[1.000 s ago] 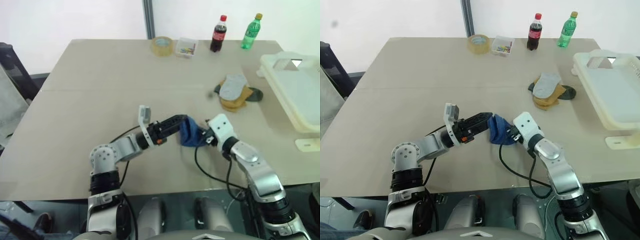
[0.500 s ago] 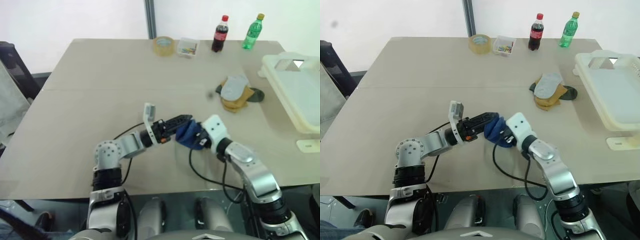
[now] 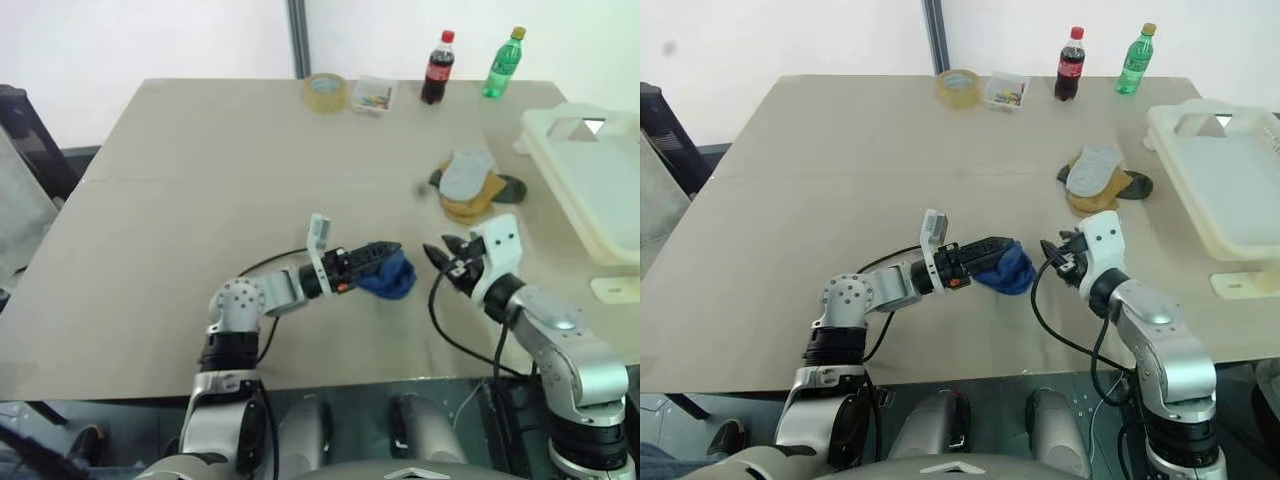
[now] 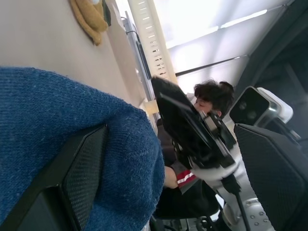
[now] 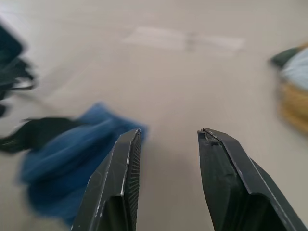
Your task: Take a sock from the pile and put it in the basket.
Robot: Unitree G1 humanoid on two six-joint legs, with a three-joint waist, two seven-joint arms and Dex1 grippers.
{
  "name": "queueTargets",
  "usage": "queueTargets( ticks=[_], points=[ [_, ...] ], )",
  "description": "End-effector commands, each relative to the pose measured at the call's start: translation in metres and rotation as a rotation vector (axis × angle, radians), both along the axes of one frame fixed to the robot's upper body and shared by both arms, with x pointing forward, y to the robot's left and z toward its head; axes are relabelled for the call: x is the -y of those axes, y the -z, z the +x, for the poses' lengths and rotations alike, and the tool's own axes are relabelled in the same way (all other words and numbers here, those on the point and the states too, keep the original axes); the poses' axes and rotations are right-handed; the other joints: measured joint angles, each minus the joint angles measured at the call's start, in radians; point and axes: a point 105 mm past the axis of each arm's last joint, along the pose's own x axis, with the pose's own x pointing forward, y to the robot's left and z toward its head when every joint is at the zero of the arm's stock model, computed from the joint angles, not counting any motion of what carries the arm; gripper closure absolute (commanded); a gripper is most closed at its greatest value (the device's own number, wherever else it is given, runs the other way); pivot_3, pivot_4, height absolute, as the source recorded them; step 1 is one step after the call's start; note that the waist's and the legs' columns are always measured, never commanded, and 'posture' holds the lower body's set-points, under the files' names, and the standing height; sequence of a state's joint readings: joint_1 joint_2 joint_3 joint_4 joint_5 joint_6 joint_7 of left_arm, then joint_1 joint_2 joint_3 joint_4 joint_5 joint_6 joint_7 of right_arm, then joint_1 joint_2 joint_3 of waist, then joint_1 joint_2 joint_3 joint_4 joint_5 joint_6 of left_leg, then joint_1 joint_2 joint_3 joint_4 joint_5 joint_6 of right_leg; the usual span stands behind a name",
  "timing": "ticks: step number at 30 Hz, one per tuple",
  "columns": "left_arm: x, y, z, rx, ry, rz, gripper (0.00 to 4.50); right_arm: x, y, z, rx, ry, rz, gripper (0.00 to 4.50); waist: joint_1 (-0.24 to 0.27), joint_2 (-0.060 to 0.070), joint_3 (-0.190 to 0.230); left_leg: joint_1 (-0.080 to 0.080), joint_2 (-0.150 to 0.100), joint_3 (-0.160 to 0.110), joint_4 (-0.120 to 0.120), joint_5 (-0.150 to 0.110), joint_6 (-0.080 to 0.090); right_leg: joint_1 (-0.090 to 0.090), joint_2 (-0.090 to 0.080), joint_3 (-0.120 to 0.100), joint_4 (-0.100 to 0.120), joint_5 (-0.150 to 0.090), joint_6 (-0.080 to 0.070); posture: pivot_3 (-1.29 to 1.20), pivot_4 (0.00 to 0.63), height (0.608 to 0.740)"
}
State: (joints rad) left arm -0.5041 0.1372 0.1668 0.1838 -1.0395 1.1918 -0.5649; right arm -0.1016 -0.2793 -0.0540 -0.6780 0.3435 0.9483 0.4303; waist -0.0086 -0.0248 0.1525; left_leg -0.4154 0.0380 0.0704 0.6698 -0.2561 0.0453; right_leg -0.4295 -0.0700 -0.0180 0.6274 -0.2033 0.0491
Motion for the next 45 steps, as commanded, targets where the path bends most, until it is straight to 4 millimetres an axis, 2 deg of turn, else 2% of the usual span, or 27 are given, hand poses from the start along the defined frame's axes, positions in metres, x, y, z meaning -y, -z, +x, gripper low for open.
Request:
queueTargets(
  ticks=[1, 3, 5, 13, 18, 21, 25, 28, 29, 35, 36, 41, 45],
  points=[
    [0.003, -0.003, 0.001, 0.018, 0.013, -0.010, 0.00, -0.017, -0.012, -0.017, 0.010, -0.109, 0.010, 1.79, -0.001, 0.000, 0.000, 0.000, 0.000, 0.000, 0.000, 0.000, 0.000, 0.000, 0.000, 0.000, 0.000, 0.000, 0.000, 0.00, 0.150, 0.740],
    [0.003, -0.002, 0.001, 0.017, 0.015, -0.009, 0.00, -0.022, -0.017, -0.016, 0.014, -0.116, 0.033, 0.82, -0.002, 0.000, 0.000, 0.000, 0.000, 0.000, 0.000, 0.000, 0.000, 0.000, 0.000, 0.000, 0.000, 0.000, -0.001, 0.00, 0.150, 0.740],
    [0.003, -0.001, 0.000, 0.016, 0.019, -0.007, 0.00, -0.028, -0.021, -0.016, 0.017, -0.133, 0.044, 0.04, -0.004, 0.000, 0.000, 0.001, 0.000, 0.000, 0.000, 0.000, 0.000, 0.000, 0.000, 0.000, 0.000, -0.001, -0.001, 0.00, 0.150, 0.740],
    [0.005, 0.000, -0.003, 0.023, 0.030, -0.013, 0.00, -0.021, 0.000, 0.006, -0.073, 0.013, 0.028, 0.04, -0.001, 0.000, 0.000, 0.000, 0.000, 0.000, 0.000, 0.000, 0.000, 0.000, 0.000, 0.000, 0.000, 0.000, 0.000, 0.00, 0.150, 0.740],
    [0.004, -0.001, -0.003, 0.028, 0.030, -0.016, 0.00, -0.006, 0.030, 0.012, -0.206, 0.132, 0.020, 0.04, -0.002, 0.000, 0.000, 0.000, 0.000, 0.000, 0.000, 0.000, 0.000, 0.000, 0.000, 0.000, 0.000, 0.000, 0.000, 0.00, 0.150, 0.740],
    [0.004, -0.001, -0.003, 0.033, 0.029, -0.015, 0.00, -0.019, 0.040, 0.003, -0.312, 0.072, 0.131, 0.04, -0.002, 0.000, 0.000, 0.000, 0.000, 0.000, 0.000, 0.000, 0.000, 0.000, 0.000, 0.000, 0.000, 0.000, 0.000, 0.00, 0.150, 0.740],
    [0.001, -0.001, -0.002, 0.044, 0.023, -0.008, 0.00, -0.032, 0.042, -0.002, -0.385, 0.027, 0.244, 0.04, -0.005, 0.000, 0.000, 0.001, 0.001, 0.000, 0.000, 0.000, 0.000, 0.000, 0.000, 0.000, 0.001, 0.001, 0.001, 0.00, 0.150, 0.740],
    [0.001, -0.002, 0.001, 0.053, 0.013, -0.006, 0.00, -0.039, 0.043, -0.003, -0.421, 0.002, 0.297, 0.81, -0.006, 0.000, -0.001, 0.001, 0.001, 0.000, 0.000, 0.000, 0.000, 0.000, 0.000, 0.000, 0.001, 0.001, 0.001, 0.00, 0.150, 0.740],
    [0.000, -0.003, 0.001, 0.055, 0.010, -0.008, 0.00, -0.040, 0.044, -0.003, -0.429, -0.005, 0.308, 1.20, -0.006, 0.000, -0.001, 0.001, 0.001, 0.000, 0.000, 0.000, 0.000, 0.000, 0.000, 0.000, 0.001, 0.001, 0.001, 0.00, 0.150, 0.740],
    [-0.001, -0.003, 0.000, 0.060, 0.005, -0.008, 0.00, -0.051, 0.050, 0.002, -0.482, -0.046, 0.374, 4.21, -0.008, 0.001, -0.001, 0.001, 0.001, 0.000, 0.000, 0.000, 0.000, 0.000, 0.001, 0.000, 0.001, 0.001, 0.001, 0.00, 0.150, 0.740],
    [-0.002, -0.003, 0.000, 0.059, 0.004, -0.008, 0.00, -0.052, 0.051, 0.002, -0.493, -0.051, 0.389, 4.36, -0.008, 0.001, -0.001, 0.001, 0.001, 0.000, 0.000, 0.000, 0.000, 0.000, 0.001, 0.000, 0.001, 0.001, 0.001, 0.00, 0.150, 0.740],
    [-0.006, -0.003, 0.000, 0.068, -0.006, 0.008, 0.00, -0.049, 0.050, 0.008, -0.508, -0.033, 0.458, 4.36, -0.011, 0.000, -0.002, 0.002, 0.001, 0.000, 0.000, 0.000, 0.000, 0.000, 0.001, 0.000, 0.002, 0.001, 0.001, 0.00, 0.150, 0.740],
    [-0.014, -0.002, -0.004, 0.199, -0.012, 0.146, 0.00, -0.037, 0.049, 0.013, -0.486, 0.029, 0.436, 4.36, -0.014, 0.000, -0.002, 0.002, 0.002, 0.000, 0.000, 0.000, 0.000, 0.000, 0.001, 0.001, 0.002, 0.000, 0.000, 0.00, 0.150, 0.740]
  ],
)
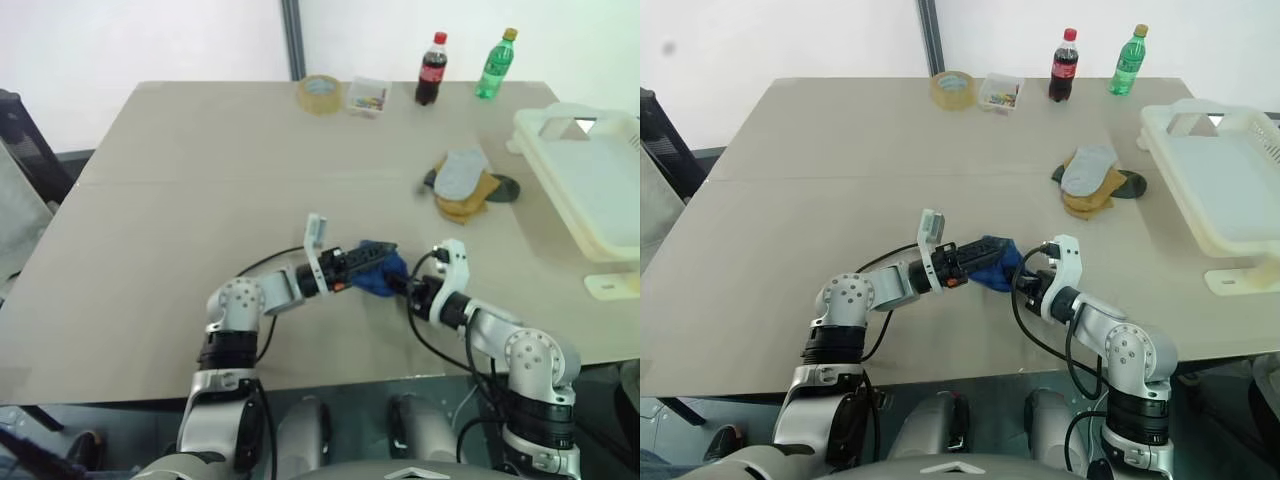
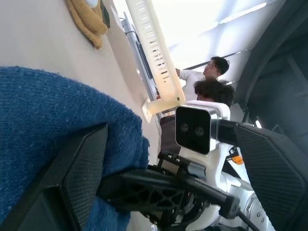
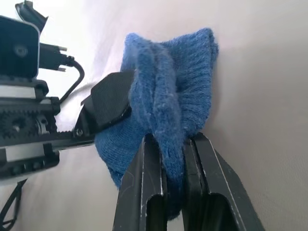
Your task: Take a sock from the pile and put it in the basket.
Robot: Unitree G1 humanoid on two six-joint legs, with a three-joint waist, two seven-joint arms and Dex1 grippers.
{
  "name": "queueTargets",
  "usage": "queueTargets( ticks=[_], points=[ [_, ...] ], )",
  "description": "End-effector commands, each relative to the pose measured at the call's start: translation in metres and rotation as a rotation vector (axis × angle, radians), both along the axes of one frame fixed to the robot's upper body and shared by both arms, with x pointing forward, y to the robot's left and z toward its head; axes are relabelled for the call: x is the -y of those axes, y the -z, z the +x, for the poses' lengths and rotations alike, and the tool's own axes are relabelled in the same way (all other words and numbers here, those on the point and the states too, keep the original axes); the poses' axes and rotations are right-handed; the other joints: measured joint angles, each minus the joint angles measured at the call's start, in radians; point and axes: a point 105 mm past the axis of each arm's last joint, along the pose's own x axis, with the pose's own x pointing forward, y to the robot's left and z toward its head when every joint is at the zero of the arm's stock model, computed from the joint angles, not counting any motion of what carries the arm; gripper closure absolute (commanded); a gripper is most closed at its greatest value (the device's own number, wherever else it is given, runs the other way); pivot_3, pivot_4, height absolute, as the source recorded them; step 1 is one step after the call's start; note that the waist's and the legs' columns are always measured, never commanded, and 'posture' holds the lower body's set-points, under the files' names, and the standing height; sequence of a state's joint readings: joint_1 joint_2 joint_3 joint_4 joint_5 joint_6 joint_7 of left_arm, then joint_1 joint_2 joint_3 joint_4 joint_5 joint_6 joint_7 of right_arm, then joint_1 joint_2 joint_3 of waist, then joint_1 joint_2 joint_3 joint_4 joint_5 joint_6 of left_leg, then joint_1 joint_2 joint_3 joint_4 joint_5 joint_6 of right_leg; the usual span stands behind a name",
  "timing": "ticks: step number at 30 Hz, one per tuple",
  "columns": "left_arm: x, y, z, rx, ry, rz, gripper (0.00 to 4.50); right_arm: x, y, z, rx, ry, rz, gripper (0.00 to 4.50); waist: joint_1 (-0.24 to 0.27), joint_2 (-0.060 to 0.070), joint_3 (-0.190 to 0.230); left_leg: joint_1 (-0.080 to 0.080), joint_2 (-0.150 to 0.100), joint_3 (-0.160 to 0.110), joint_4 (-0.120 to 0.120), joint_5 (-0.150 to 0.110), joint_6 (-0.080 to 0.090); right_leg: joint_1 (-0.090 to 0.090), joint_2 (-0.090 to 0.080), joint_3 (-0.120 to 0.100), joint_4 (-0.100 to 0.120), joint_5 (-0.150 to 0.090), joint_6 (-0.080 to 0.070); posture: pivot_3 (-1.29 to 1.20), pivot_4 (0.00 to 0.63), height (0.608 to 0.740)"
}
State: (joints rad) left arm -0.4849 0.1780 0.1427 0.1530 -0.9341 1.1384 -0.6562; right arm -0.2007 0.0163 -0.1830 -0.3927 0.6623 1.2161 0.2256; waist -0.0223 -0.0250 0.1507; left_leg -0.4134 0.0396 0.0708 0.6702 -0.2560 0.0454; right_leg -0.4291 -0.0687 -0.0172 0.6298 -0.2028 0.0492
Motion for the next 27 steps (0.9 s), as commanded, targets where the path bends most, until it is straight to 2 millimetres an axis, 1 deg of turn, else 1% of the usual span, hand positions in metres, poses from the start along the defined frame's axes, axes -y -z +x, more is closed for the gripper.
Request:
queueTargets(
  ticks=[1, 5, 7, 10, 13, 16, 19, 21, 24, 27],
  points=[
    [-0.004, -0.008, -0.009, 0.153, 0.025, 0.105, 0.00, 0.007, 0.004, 0.002, -0.019, 0.037, -0.010, 4.36, -0.001, 0.000, 0.000, 0.000, 0.000, 0.000, 0.000, 0.000, 0.000, 0.000, 0.000, 0.000, 0.000, 0.000, 0.000, 0.00, 0.150, 0.740],
    [-0.007, -0.017, -0.018, 0.506, 0.025, 0.270, 0.00, 0.028, 0.001, 0.007, -0.007, 0.119, -0.043, 4.36, 0.006, 0.001, 0.000, 0.000, 0.000, 0.001, 0.000, 0.000, 0.000, 0.000, -0.001, 0.000, 0.000, -0.001, -0.003, 0.00, 0.150, 0.740],
    [-0.008, -0.018, -0.020, 0.670, 0.018, 0.339, 0.00, 0.038, -0.004, 0.009, 0.004, 0.148, -0.049, 4.36, 0.014, 0.001, 0.000, -0.001, -0.001, 0.001, 0.000, 0.000, 0.000, 0.000, -0.002, 0.000, -0.001, -0.001, -0.003, 0.00, 0.150, 0.740],
    [-0.008, -0.016, -0.019, 0.860, 0.014, 0.448, 0.00, 0.053, -0.017, 0.014, 0.036, 0.195, -0.040, 4.36, 0.020, 0.002, 0.001, -0.002, -0.001, 0.001, 0.000, 0.000, 0.000, 0.000, -0.004, 0.001, -0.002, -0.001, -0.003, 0.00, 0.150, 0.740],
    [0.005, -0.023, -0.010, 1.010, -0.054, 0.475, 0.00, 0.076, -0.037, 0.024, 0.064, 0.257, -0.067, 4.36, 0.021, 0.002, 0.001, -0.003, -0.001, 0.001, 0.000, -0.001, 0.001, -0.001, -0.004, 0.001, -0.003, -0.001, -0.003, 0.00, 0.150, 0.740],
    [0.019, -0.032, -0.001, 1.086, -0.113, 0.467, 0.00, 0.096, -0.070, 0.037, 0.121, 0.304, -0.057, 4.36, 0.019, 0.006, 0.004, -0.003, -0.001, 0.002, 0.000, -0.001, 0.002, -0.002, -0.002, 0.001, -0.003, -0.001, -0.003, 0.00, 0.150, 0.740],
    [0.033, -0.043, 0.009, 1.125, -0.175, 0.444, 0.00, 0.123, -0.112, 0.051, 0.187, 0.394, -0.033, 4.36, 0.019, 0.007, 0.004, -0.004, -0.002, 0.002, 0.000, -0.001, 0.002, -0.002, -0.002, 0.001, -0.002, 0.001, 0.000, 0.00, 0.150, 0.740],
    [0.042, -0.048, 0.010, 1.144, -0.180, 0.420, 0.00, 0.140, -0.137, 0.058, 0.204, 0.449, 0.006, 4.36, 0.019, 0.007, 0.004, -0.004, -0.002, 0.002, 0.000, -0.001, 0.002, -0.002, -0.002, 0.001, -0.002, 0.001, 0.001, 0.00, 0.150, 0.740],
    [0.051, -0.054, 0.013, 1.155, -0.198, 0.393, 0.00, 0.172, -0.163, 0.069, 0.159, 0.574, 0.075, 4.36, 0.017, 0.007, 0.004, -0.004, -0.002, 0.002, 0.000, -0.001, 0.002, -0.002, -0.001, 0.001, -0.002, 0.001, 0.001, 0.00, 0.150, 0.740],
    [0.057, -0.059, 0.014, 1.148, -0.204, 0.369, 0.00, 0.203, -0.179, 0.072, 0.128, 0.691, 0.119, 4.36, 0.019, 0.007, 0.004, -0.005, -0.002, 0.003, -0.001, -0.001, 0.002, -0.003, -0.001, 0.001, -0.003, 0.001, 0.002, 0.00, 0.150, 0.740]
  ],
)
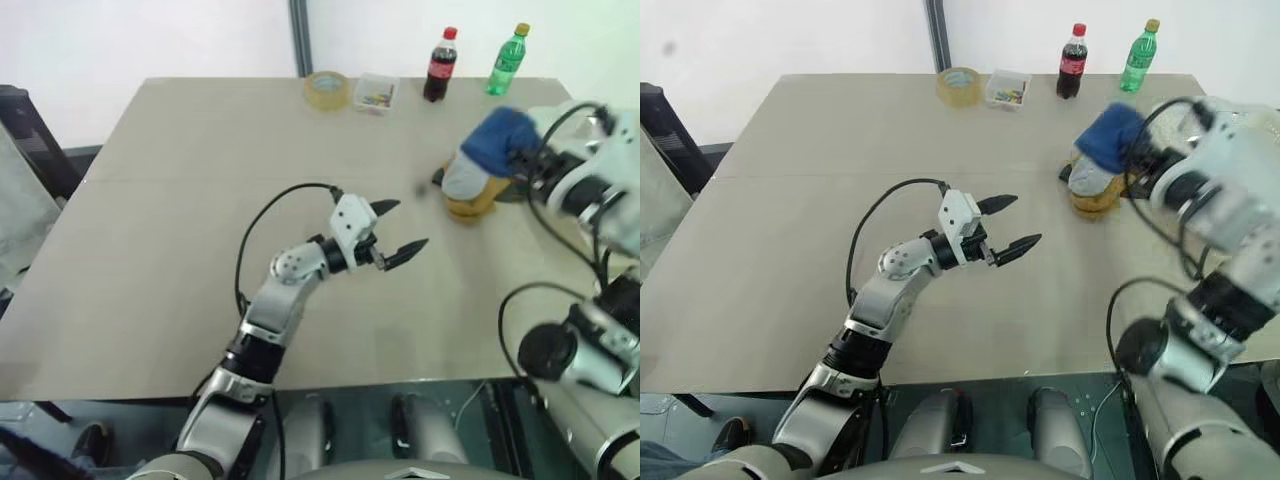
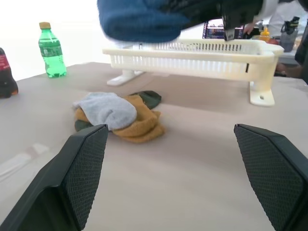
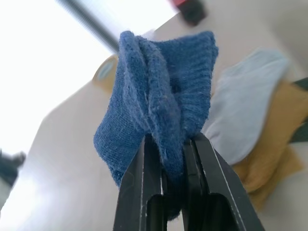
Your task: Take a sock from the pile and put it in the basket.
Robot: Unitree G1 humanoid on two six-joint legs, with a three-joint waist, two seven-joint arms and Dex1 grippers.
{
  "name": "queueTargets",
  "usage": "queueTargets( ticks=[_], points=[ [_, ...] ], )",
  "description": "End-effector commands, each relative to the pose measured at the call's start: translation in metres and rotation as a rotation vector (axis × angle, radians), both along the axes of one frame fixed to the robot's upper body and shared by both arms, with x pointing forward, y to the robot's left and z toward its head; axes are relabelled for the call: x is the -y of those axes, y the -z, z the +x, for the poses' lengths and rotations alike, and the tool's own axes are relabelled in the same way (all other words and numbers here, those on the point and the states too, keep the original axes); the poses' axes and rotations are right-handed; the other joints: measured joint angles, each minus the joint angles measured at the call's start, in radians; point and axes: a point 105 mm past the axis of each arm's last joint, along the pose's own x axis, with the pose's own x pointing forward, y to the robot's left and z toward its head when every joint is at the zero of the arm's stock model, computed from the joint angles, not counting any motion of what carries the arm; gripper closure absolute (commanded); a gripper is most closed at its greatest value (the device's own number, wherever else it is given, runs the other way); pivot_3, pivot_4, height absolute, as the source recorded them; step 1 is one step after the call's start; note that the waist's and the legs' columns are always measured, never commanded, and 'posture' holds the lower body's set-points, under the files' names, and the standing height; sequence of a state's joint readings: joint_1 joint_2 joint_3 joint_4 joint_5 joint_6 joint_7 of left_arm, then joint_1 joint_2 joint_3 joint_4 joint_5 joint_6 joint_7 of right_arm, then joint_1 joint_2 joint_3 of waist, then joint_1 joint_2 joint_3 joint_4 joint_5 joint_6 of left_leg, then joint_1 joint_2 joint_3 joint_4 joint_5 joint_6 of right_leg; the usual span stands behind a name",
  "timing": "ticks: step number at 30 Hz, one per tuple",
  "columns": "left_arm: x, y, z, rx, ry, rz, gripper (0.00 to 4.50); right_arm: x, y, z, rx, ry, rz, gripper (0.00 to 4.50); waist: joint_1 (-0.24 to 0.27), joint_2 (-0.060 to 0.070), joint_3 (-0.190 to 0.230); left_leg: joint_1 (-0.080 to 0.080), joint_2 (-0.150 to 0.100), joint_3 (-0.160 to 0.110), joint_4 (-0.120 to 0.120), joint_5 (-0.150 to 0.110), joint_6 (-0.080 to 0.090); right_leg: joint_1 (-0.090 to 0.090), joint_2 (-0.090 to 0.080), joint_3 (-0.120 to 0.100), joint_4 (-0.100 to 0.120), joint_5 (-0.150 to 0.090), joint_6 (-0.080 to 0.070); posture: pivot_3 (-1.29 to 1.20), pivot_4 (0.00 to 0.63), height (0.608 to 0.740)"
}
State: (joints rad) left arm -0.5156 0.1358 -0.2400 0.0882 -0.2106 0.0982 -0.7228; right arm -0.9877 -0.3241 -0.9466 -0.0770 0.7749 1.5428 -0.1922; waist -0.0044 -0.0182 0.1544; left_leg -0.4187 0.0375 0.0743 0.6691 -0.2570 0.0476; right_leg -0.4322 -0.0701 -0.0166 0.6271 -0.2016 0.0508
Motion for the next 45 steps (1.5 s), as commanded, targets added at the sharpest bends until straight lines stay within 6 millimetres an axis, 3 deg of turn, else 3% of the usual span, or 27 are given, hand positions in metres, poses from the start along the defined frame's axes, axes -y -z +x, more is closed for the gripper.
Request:
queueTargets(
  ticks=[1, 7, 10, 20, 21, 25, 28, 29, 30, 35, 36, 38, 41, 45],
  points=[
    [0.007, -0.015, -0.001, 0.042, 0.020, -0.032, 0.00, 0.039, -0.014, -0.001, -0.018, 0.144, 0.048, 4.36, 0.001, 0.000, 0.000, -0.001, 0.000, 0.000, 0.000, 0.000, 0.000, 0.000, 0.000, 0.000, -0.001, 0.000, 0.000, 0.00, 0.150, 0.740],
    [0.011, -0.017, -0.006, 0.036, 0.065, -0.033, 0.00, 0.091, -0.017, 0.001, -0.043, 0.329, 0.089, 4.36, -0.001, 0.001, 0.000, -0.002, -0.001, 0.001, 0.000, -0.001, 0.002, -0.001, -0.001, 0.001, -0.002, 0.000, 0.001, 0.00, 0.150, 0.740],
    [0.013, -0.019, -0.011, 0.038, 0.107, -0.031, 0.00, 0.119, -0.002, 0.003, -0.085, 0.413, 0.208, 4.36, -0.005, 0.001, 0.000, -0.002, -0.001, 0.001, 0.000, -0.001, 0.002, -0.001, -0.001, 0.001, -0.001, 0.000, 0.001, 0.00, 0.150, 0.740],
    [0.019, -0.017, -0.026, 0.027, 0.200, -0.024, 0.00, 0.152, 0.033, 0.002, -0.174, 0.538, 0.290, 4.36, -0.007, 0.004, 0.000, 0.001, 0.000, 0.003, 0.000, -0.001, 0.002, -0.001, 0.000, 0.004, -0.001, 0.000, 0.001, 0.00, 0.150, 0.740],
    [0.019, -0.017, -0.026, 0.023, 0.206, -0.025, 0.00, 0.154, 0.037, 0.001, -0.182, 0.542, 0.290, 3.55, -0.006, 0.004, 0.000, 0.000, 0.000, 0.003, 0.000, -0.001, 0.002, 0.000, 0.000, 0.004, -0.001, 0.000, 0.001, 0.00, 0.150, 0.740],
    [0.019, -0.017, -0.027, 0.018, 0.213, -0.029, 0.00, 0.158, 0.039, -0.002, -0.181, 0.560, 0.299, 1.90, -0.007, 0.004, 0.001, 0.000, 0.000, 0.003, 0.000, -0.001, 0.002, -0.001, 0.000, 0.005, -0.001, 0.000, 0.001, 0.00, 0.150, 0.740],
    [0.019, -0.017, -0.026, 0.017, 0.213, -0.025, 0.00, 0.162, 0.039, -0.005, -0.187, 0.590, 0.292, 0.40, -0.008, 0.005, 0.000, 0.001, 0.000, 0.003, 0.000, -0.001, 0.002, -0.001, 0.000, 0.005, -0.001, 0.000, 0.001, 0.00, 0.150, 0.740],
    [0.019, -0.017, -0.026, 0.017, 0.214, -0.022, 0.00, 0.162, 0.038, -0.008, -0.191, 0.599, 0.282, 0.05, -0.008, 0.005, 0.000, 0.001, 0.000, 0.003, 0.000, -0.001, 0.002, -0.001, 0.000, 0.005, -0.001, 0.000, 0.001, 0.00, 0.150, 0.740],
    [0.019, -0.017, -0.026, 0.018, 0.214, -0.019, 0.00, 0.162, 0.036, -0.010, -0.193, 0.605, 0.270, 0.05, -0.007, 0.005, 0.000, 0.001, 0.000, 0.003, 0.000, -0.001, 0.002, -0.001, 0.000, 0.005, -0.001, 0.000, 0.001, 0.00, 0.150, 0.740],
    [0.012, -0.016, -0.023, 0.021, 0.194, -0.011, 0.00, 0.152, 0.018, -0.025, -0.159, 0.614, 0.129, 0.05, -0.007, 0.006, 0.000, 0.001, 0.000, 0.003, 0.000, -0.001, 0.002, -0.001, 0.000, 0.005, -0.001, 0.000, 0.001, 0.00, 0.150, 0.740],
    [0.008, -0.016, -0.021, 0.023, 0.181, -0.008, 0.00, 0.141, 0.010, -0.025, -0.123, 0.576, 0.078, 0.05, -0.007, 0.006, 0.000, 0.001, 0.000, 0.003, 0.000, -0.001, 0.002, -0.001, 0.000, 0.005, -0.001, 0.000, 0.001, 0.00, 0.150, 0.740],
    [0.000, -0.015, -0.017, 0.032, 0.145, 0.005, 0.00, 0.110, -0.004, -0.022, -0.042, 0.440, -0.010, 0.05, -0.011, 0.007, -0.001, 0.001, 0.000, 0.003, 0.000, -0.001, 0.002, -0.001, 0.000, 0.005, 0.000, 0.000, 0.001, 0.00, 0.150, 0.740],
    [-0.011, -0.010, -0.013, 0.036, 0.083, 0.027, 0.00, 0.060, -0.008, -0.021, 0.066, 0.219, -0.131, 0.05, -0.012, 0.008, -0.001, 0.002, 0.001, 0.003, 0.000, -0.001, 0.002, 0.000, 0.001, 0.006, 0.001, 0.000, 0.001, 0.00, 0.150, 0.740],
    [-0.038, 0.011, -0.010, -0.009, -0.035, 0.090, 0.00, -0.007, 0.015, -0.033, 0.199, -0.074, -0.193, 0.05, -0.010, 0.008, -0.002, 0.003, 0.002, 0.001, 0.000, -0.001, 0.002, 0.000, 0.002, 0.004, 0.000, 0.000, 0.001, 0.00, 0.150, 0.740]
  ],
)
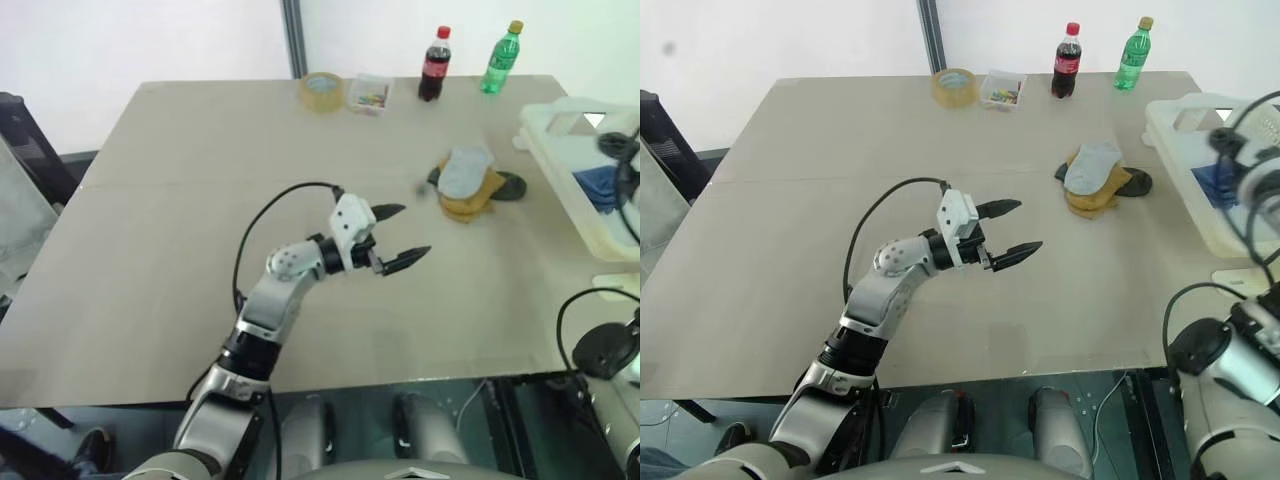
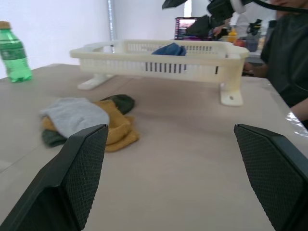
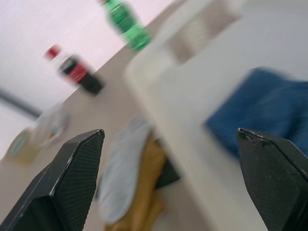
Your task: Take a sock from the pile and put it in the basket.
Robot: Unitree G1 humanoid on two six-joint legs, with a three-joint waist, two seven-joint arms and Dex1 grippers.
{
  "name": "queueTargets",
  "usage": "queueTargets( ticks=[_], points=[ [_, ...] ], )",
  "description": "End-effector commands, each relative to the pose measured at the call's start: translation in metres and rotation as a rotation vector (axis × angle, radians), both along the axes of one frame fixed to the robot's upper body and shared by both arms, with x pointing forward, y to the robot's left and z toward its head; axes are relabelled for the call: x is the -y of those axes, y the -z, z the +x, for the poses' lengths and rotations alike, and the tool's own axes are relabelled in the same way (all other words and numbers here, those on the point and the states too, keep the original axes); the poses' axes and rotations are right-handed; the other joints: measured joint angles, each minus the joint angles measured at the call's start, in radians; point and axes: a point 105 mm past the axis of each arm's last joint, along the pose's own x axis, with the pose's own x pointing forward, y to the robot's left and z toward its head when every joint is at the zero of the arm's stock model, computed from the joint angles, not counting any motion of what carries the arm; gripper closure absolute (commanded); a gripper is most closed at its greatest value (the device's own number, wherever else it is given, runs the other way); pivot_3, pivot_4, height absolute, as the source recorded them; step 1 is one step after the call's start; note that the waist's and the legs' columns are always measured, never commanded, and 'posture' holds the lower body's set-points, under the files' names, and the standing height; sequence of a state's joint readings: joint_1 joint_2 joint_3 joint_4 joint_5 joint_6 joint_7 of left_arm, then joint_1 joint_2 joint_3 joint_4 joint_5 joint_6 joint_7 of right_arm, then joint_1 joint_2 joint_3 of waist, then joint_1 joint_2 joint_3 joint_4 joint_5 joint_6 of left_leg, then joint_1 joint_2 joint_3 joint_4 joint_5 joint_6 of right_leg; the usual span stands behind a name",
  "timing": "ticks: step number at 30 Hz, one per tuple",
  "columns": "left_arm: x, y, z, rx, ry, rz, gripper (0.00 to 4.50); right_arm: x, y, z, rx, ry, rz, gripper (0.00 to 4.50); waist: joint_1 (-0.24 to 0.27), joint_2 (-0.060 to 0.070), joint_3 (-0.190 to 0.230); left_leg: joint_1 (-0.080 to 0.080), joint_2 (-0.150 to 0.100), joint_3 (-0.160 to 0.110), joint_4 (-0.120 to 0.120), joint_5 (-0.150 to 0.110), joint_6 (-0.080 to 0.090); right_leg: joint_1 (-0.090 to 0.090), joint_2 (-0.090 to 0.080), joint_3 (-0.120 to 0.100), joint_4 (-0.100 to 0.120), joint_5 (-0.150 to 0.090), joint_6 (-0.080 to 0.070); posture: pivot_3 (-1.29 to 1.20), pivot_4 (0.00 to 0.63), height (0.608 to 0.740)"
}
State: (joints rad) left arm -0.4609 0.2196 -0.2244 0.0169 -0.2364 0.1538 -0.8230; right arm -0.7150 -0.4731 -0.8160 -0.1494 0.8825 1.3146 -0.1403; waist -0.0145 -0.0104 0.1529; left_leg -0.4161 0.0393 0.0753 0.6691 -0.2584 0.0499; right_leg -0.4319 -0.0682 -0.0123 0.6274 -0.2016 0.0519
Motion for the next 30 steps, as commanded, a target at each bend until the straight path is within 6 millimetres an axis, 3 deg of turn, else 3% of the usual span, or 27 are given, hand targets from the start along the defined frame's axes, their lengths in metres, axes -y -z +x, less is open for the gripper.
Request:
queueTargets(
  ticks=[1, 3, 6, 8, 10, 16, 20, 25, 30],
  points=[
    [-0.028, 0.006, 0.003, 0.003, -0.133, 0.039, 0.00, -0.061, 0.011, -0.018, 0.131, -0.285, -0.069, 0.05, 0.003, 0.000, 0.000, 0.000, 0.000, 0.000, 0.000, 0.000, 0.000, 0.000, 0.000, 0.000, 0.000, 0.000, 0.000, 0.00, 0.150, 0.740],
    [-0.044, 0.015, 0.003, -0.047, -0.198, 0.047, 0.00, -0.080, 0.033, -0.028, 0.138, -0.355, -0.131, 0.05, 0.004, 0.001, 0.000, -0.001, 0.000, -0.001, 0.000, 0.000, 0.000, 0.000, 0.000, -0.001, 0.000, 0.000, 0.000, 0.00, 0.150, 0.740],
    [-0.068, 0.024, -0.005, -0.071, -0.292, 0.058, 0.00, -0.087, 0.072, -0.040, 0.127, -0.419, -0.344, 0.05, 0.005, 0.001, 0.000, -0.002, 0.000, -0.001, 0.001, -0.001, 0.001, 0.000, -0.002, -0.001, -0.002, 0.000, 0.001, 0.00, 0.150, 0.740],
    [-0.092, 0.038, -0.007, 0.073, -0.417, 0.247, 0.00, -0.088, 0.102, -0.052, 0.068, -0.530, -0.453, 0.05, 0.003, 0.000, 0.001, -0.002, -0.001, 0.001, 0.002, -0.002, 0.003, 0.000, -0.004, 0.001, -0.001, -0.001, 0.002, 0.00, 0.150, 0.740],
    [-0.109, 0.040, -0.006, 0.155, -0.528, 0.313, 0.00, -0.085, 0.120, -0.064, 0.054, -0.611, -0.500, 0.05, 0.004, 0.000, 0.001, 0.000, -0.002, 0.003, 0.002, -0.002, 0.003, 0.001, -0.004, 0.001, -0.002, -0.001, 0.002, 0.00, 0.150, 0.740],
    [-0.144, 0.038, -0.027, 0.025, -0.649, 0.207, 0.00, -0.075, 0.138, -0.095, 0.065, -0.811, -0.598, 0.05, 0.001, 0.000, 0.001, 0.003, 0.001, 0.003, 0.004, -0.002, 0.003, 0.002, -0.002, 0.001, 0.001, -0.003, -0.002, 0.00, 0.150, 0.740],
    [-0.166, 0.037, -0.061, -0.126, -0.671, 0.110, 0.00, -0.066, 0.131, -0.110, 0.082, -0.879, -0.591, 0.05, 0.000, -0.001, 0.001, 0.003, 0.003, 0.003, 0.004, -0.002, 0.002, 0.002, -0.003, 0.001, 0.001, -0.003, -0.002, 0.00, 0.150, 0.740],
    [-0.169, 0.035, -0.089, -0.202, -0.638, 0.115, 0.00, -0.057, 0.134, -0.112, 0.058, -0.862, -0.596, 0.05, 0.009, -0.004, 0.000, 0.003, 0.002, 0.002, 0.005, -0.002, 0.002, 0.003, -0.003, 0.001, 0.001, -0.003, -0.002, 0.00, 0.150, 0.740],
    [-0.172, 0.034, -0.092, -0.198, -0.639, 0.139, 0.00, -0.056, 0.134, -0.114, 0.052, -0.857, -0.599, 0.05, 0.022, -0.004, 0.000, 0.003, 0.002, 0.003, 0.007, -0.002, 0.002, 0.003, -0.003, 0.001, 0.001, -0.003, -0.002, 0.00, 0.150, 0.740]
  ],
)
